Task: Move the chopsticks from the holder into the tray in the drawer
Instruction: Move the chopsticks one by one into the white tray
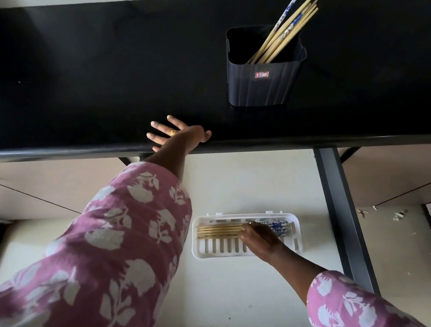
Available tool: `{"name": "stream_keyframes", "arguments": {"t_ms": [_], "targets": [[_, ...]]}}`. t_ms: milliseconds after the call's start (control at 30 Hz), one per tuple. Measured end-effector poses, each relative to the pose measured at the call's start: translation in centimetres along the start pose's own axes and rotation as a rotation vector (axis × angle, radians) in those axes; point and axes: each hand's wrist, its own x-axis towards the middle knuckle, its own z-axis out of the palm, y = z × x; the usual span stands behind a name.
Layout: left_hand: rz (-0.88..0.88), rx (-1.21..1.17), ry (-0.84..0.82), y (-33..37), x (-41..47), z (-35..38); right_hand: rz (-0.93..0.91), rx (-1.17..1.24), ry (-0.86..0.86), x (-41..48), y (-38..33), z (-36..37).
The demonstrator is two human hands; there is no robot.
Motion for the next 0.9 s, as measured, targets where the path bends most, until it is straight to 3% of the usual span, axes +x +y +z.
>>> {"name": "stream_keyframes", "arguments": {"t_ms": [67, 233, 300, 533, 900], "targets": [[0.000, 0.006, 0.002, 0.0, 0.0, 0.0, -0.072, -0.142, -0.038, 0.1, 0.0, -0.7], [-0.005, 0.015, -0.006, 0.0, 0.0, -0.2, -0.073, -0.231, 0.033, 0.0, 0.8, -0.8], [0.002, 0.015, -0.005, 0.0, -0.2, -0.2, 0.069, -0.075, 0.000, -0.1, 0.2, -1.8], [0.011, 0.004, -0.014, -0.3, -0.4, -0.2, -0.205, -0.341, 0.406, -0.6, -0.4, -8.0], [0.004, -0.015, -0.015, -0.1, -0.3, -0.1, -0.161, -0.298, 1.094, 3.1, 1.6, -22.9]]}}
